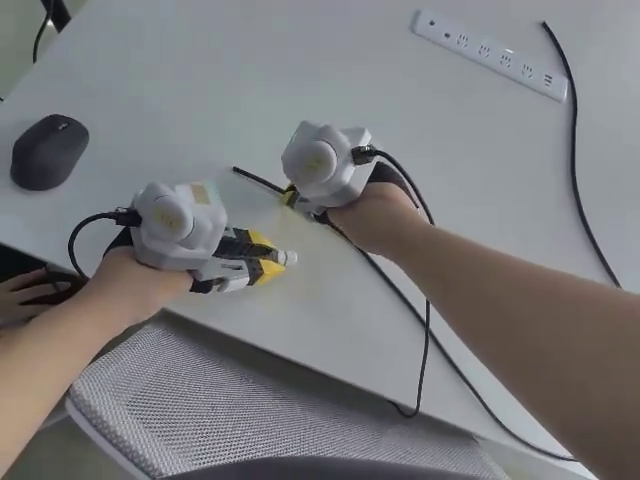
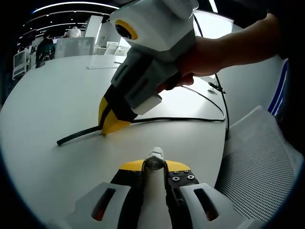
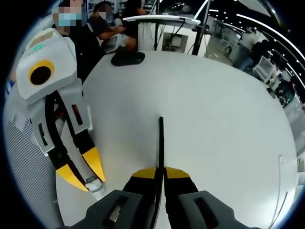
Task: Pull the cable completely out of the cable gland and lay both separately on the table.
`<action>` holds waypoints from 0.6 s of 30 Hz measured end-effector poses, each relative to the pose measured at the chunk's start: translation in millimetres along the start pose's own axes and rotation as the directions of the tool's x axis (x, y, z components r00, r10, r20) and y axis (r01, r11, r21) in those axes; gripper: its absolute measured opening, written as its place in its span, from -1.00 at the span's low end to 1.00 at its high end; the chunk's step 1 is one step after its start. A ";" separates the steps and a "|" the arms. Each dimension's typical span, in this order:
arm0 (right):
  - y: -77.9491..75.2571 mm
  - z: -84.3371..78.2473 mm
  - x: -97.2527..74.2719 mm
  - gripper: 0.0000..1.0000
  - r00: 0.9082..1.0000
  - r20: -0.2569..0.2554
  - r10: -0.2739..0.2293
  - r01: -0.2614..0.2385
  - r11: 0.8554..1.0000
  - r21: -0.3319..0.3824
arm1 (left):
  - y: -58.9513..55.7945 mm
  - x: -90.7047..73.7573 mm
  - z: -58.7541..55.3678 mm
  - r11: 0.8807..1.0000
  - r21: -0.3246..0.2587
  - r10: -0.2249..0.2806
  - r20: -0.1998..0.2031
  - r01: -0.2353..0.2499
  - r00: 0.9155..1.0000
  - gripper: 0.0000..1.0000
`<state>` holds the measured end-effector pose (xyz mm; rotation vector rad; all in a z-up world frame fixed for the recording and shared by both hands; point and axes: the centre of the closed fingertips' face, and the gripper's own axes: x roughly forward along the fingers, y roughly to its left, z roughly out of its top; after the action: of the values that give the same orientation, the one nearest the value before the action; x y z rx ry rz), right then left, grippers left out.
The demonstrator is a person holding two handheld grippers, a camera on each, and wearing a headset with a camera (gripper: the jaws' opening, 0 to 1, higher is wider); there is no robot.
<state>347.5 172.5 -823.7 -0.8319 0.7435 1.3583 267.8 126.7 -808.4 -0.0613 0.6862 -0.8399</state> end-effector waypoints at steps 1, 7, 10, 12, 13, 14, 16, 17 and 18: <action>-0.3 0.0 0.5 -1.00 1.000 0.001 -0.001 0.001 1.000 -0.004 | 0.3 0.3 -0.1 1.000 0.006 0.000 -0.001 0.000 1.000 -0.68; 0.4 0.9 0.3 -0.99 1.000 -0.003 -0.001 0.001 1.000 -0.008 | 0.3 0.5 -0.7 1.000 0.014 0.001 -0.008 0.000 1.000 -0.68; 0.7 1.2 -0.1 -0.99 1.000 -0.002 0.000 0.000 1.000 -0.001 | 0.4 1.3 -1.2 1.000 0.025 0.001 -0.010 -0.001 1.000 -0.68; 0.2 1.7 -0.3 -0.97 1.000 -0.007 -0.004 0.004 1.000 0.002 | 0.4 2.0 -1.2 1.000 0.020 0.001 -0.008 0.000 1.000 -0.67; 0.0 1.9 -0.4 -0.96 1.000 -0.011 -0.007 0.007 1.000 -0.002 | 1.1 2.5 -0.9 1.000 0.021 0.004 -0.005 -0.004 1.000 -0.65; 0.4 2.1 -0.6 -0.96 1.000 -0.013 -0.009 0.009 1.000 -0.005 | 1.1 2.8 -0.8 1.000 0.022 0.004 -0.005 -0.004 1.000 -0.63; 0.8 2.4 -0.9 -0.95 1.000 -0.017 -0.013 0.013 1.000 -0.012 | 0.7 3.3 -0.9 1.000 0.023 0.003 -0.007 -0.003 1.000 -0.62; 0.3 2.7 -1.0 -0.94 1.000 -0.019 -0.019 0.018 1.000 -0.019 | 0.6 3.5 -0.7 1.000 0.026 0.003 -0.008 -0.003 1.000 -0.62; 0.8 2.7 -1.3 -0.93 1.000 -0.020 -0.019 0.019 1.000 -0.020 | 0.6 3.5 -0.6 1.000 0.025 0.003 -0.009 -0.003 1.000 -0.62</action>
<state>346.6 174.1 -821.3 -0.8670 0.7368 1.3440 269.5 124.7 -811.0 -0.0335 0.6841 -0.8461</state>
